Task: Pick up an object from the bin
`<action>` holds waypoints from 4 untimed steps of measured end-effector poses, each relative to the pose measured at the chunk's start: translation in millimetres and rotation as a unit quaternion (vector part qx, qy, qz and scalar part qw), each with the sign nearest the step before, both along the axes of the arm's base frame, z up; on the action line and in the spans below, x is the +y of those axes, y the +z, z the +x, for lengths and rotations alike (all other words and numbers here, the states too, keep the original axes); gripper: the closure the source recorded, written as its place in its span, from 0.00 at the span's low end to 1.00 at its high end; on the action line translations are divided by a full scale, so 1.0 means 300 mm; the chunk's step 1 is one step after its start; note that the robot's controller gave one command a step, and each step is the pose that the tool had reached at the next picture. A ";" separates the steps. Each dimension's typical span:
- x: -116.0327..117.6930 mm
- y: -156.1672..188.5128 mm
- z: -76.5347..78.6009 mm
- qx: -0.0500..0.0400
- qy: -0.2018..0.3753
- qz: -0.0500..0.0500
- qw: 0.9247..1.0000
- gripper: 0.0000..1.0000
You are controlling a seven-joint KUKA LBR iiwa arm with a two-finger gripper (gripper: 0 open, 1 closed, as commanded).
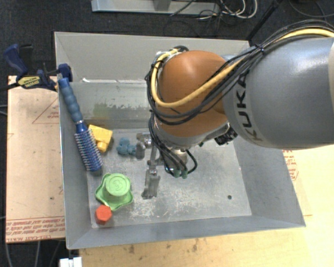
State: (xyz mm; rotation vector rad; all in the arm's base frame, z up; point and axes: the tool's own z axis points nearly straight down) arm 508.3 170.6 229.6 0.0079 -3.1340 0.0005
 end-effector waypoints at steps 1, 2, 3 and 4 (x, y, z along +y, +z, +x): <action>0.062 -0.293 0.047 0.000 0.037 0.000 0.999 0.00; 0.142 -0.533 0.046 -0.005 0.254 0.002 0.967 0.00; 0.145 -0.519 0.054 -0.008 0.253 0.003 0.967 1.00; 0.221 -0.078 -0.027 -0.009 0.280 0.003 0.960 1.00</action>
Offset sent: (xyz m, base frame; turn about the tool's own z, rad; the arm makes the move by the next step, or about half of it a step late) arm 0.0157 0.0181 -0.0830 -0.0721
